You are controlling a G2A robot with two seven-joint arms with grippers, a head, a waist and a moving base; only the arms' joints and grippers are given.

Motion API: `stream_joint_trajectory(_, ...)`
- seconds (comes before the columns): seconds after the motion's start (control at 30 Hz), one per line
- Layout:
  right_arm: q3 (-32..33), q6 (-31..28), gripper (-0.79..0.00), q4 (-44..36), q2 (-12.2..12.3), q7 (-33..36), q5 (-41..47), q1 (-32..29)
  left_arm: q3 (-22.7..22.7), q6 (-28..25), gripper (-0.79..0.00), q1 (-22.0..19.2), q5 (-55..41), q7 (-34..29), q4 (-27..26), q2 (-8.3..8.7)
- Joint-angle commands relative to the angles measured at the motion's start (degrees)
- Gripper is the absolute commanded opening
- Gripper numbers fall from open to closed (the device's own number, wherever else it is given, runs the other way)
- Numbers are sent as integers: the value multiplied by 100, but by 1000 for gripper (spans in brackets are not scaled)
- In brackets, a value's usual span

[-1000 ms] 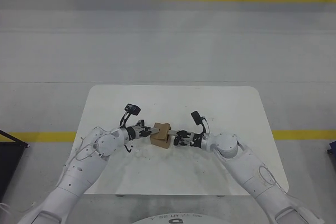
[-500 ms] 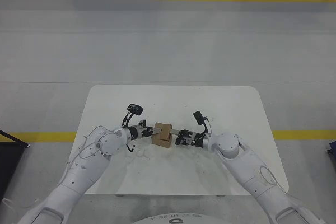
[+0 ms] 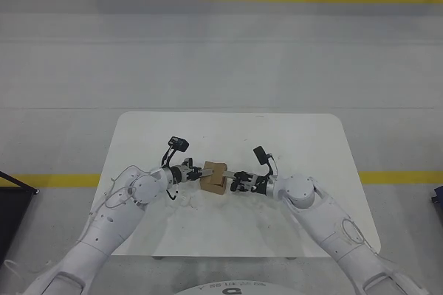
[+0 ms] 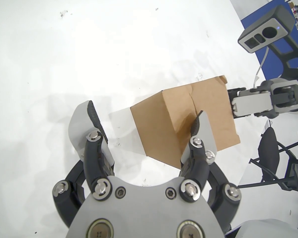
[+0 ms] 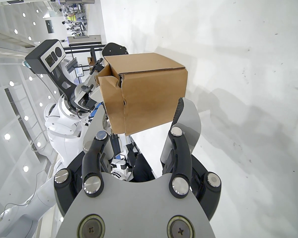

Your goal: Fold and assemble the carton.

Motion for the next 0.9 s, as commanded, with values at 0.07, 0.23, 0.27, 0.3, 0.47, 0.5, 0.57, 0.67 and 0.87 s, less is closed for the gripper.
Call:
stream_joint_trajectory(0.07, -44, 13, -256, -31, -4, 1, -67, 3, -8, -12, -145, 2, 14, 24, 5, 0)
stream_joint_trajectory(0.23, -69, 17, -283, -47, -5, -46, -139, -4, -12, -18, -148, 6, 33, 17, -2, 2)
stream_joint_trajectory(0.27, -75, 43, -317, -46, -6, -60, -144, -1, -13, -29, -151, 7, 32, 17, 0, 2)
stream_joint_trajectory(0.3, -82, 71, -360, -43, -9, -63, -149, 9, -14, -37, -163, 6, 39, 20, -1, 3)
stream_joint_trajectory(0.47, -102, 125, -449, -18, -19, -78, -134, 49, -19, -65, -172, 8, 50, 28, 1, 3)
stream_joint_trajectory(0.5, -106, 134, -459, -20, -21, -85, -133, 54, -24, -70, -163, 7, 41, 33, 3, 3)
stream_joint_trajectory(0.57, -115, 157, -456, -25, -24, -98, -143, 64, -29, -78, -160, 5, 40, 31, 9, 4)
stream_joint_trajectory(0.67, -126, 183, -425, -33, -31, -112, -128, 81, -37, -100, -169, 4, 22, 29, 16, 4)
stream_joint_trajectory(0.87, -144, 302, -403, -26, -51, -171, -111, 183, -47, -113, -166, -5, 47, 25, 29, 7)
